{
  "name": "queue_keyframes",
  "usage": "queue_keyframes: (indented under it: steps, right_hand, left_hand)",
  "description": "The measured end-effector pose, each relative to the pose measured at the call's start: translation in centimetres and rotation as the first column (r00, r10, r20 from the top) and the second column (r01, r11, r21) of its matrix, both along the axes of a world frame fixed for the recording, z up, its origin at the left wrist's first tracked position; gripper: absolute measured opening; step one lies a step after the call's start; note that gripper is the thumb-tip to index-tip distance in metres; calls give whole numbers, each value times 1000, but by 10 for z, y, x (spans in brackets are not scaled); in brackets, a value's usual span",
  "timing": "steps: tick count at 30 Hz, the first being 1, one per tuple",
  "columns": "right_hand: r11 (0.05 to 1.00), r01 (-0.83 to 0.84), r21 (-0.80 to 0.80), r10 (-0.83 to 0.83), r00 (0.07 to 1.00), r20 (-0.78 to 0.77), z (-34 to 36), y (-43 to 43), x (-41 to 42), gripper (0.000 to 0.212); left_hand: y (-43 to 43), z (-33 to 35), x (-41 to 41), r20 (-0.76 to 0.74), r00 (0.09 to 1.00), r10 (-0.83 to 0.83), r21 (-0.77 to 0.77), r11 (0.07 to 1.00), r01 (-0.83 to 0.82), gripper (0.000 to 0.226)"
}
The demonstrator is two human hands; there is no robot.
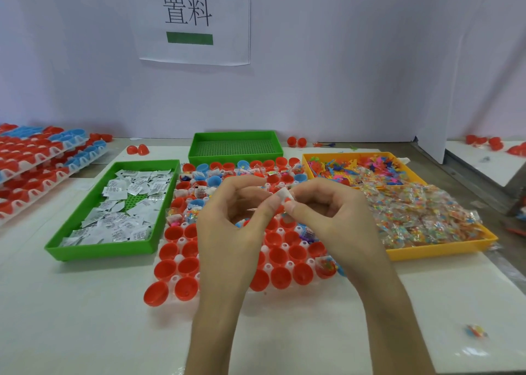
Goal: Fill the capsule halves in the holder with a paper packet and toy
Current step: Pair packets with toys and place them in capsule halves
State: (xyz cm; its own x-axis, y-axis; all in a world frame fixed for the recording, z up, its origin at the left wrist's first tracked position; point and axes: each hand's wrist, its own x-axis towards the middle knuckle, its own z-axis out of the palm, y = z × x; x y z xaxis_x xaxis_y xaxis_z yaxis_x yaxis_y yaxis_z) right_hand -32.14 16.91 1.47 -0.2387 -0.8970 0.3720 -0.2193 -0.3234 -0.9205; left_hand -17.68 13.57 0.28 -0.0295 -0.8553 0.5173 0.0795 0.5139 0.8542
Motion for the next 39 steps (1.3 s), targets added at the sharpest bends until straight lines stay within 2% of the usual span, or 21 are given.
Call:
queue_keyframes:
  steps: [7,14,22,25,27,29,35,39]
  right_hand:
    - [1000,-12,5,12,998,60,2,2,2,11]
    - [996,-86,9,85,996,41,2,4,2,14]
    - [998,-64,-10,64,998,-4,2,5,1,9]
    - [989,149,-6,-148,976,-163,-5,1,-4,6]
    - [953,304,-12,-294,908,-298,-11,-2,-8,6]
    - [928,373,-17,-351,857,-377,-16,-5,-10,10]
    - [927,365,79,-288,833,-473,-30,-16,-9,11]
    - [931,348,110,-242,814,-529,-36,-19,-8,21]
  left_hand:
    - [-1,1,6,-29,998,-59,-7,998,59,28]
    - [1,2,10,21,990,-138,11,990,138,31]
    - [0,0,8,28,998,-53,34,998,52,24]
    - [0,-1,10,58,998,-2,42,999,0,16]
    - [-1,-2,12,30,999,23,53,998,-25,12]
    - [-2,-3,14,2,999,39,55,998,-39,13]
    - [-4,-4,17,-33,998,45,59,997,-43,15]
    - [-5,-4,17,-16,998,59,58,997,-58,15]
